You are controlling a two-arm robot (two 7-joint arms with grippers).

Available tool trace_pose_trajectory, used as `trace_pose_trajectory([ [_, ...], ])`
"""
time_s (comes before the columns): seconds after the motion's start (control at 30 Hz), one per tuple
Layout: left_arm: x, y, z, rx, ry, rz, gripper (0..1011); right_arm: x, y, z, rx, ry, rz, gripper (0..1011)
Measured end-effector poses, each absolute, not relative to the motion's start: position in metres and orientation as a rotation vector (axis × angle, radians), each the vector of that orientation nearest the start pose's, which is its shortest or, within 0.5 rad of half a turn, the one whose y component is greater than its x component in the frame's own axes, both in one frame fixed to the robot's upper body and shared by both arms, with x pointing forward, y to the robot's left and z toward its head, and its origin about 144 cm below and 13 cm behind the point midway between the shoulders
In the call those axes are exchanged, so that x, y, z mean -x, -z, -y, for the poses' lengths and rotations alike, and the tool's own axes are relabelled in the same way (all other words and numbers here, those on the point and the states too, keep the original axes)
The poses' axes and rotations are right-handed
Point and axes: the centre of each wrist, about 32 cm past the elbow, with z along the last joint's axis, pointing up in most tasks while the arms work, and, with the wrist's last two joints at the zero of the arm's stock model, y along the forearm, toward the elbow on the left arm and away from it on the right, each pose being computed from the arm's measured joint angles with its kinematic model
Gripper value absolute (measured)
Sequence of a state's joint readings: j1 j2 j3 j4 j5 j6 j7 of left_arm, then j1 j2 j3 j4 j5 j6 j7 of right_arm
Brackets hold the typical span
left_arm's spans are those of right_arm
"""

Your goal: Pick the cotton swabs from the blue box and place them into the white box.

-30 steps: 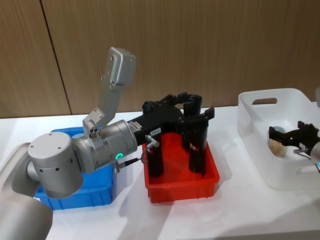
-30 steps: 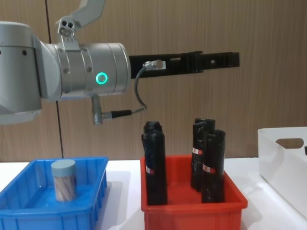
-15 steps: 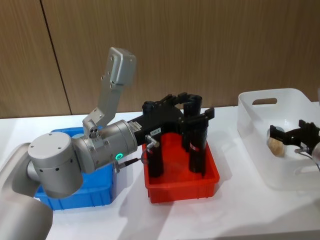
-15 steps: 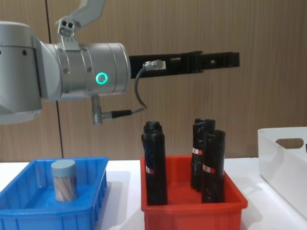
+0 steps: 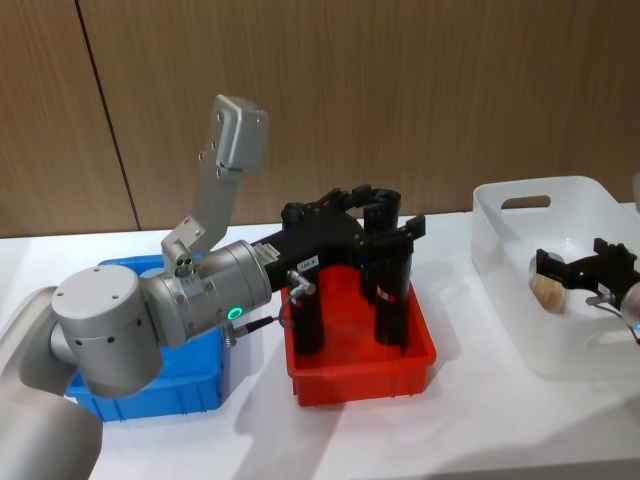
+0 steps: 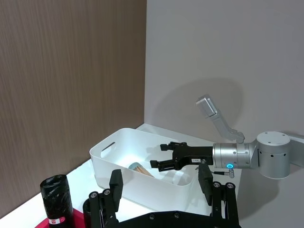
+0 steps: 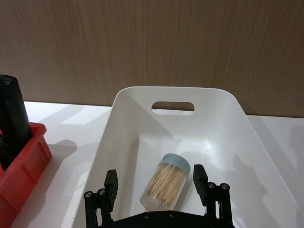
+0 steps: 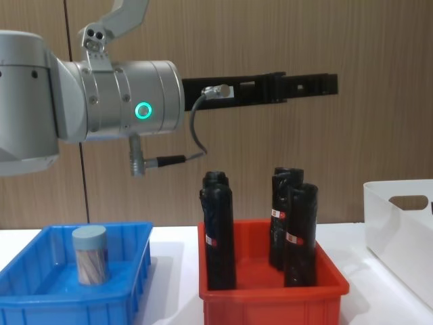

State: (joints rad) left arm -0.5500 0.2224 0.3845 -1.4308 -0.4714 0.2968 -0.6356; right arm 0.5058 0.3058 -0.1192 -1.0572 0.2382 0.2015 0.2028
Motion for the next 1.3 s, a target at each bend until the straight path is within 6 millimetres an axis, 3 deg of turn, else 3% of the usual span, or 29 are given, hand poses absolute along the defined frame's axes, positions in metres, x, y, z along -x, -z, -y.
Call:
trace_pose_trajectory([
  [0.7, -0.576, -1.286, -0.184, 0.055, -0.568, -0.04, 1004, -0.589, -1.187, 0.331, 0.217, 1.417, -0.125, 1002],
  [1.3, -0.551, -1.256, -0.19, -0.007, -0.774, 0.051, 1004, -0.553, -1.181, 0.305, 0.17, 1.368, -0.04, 1002],
])
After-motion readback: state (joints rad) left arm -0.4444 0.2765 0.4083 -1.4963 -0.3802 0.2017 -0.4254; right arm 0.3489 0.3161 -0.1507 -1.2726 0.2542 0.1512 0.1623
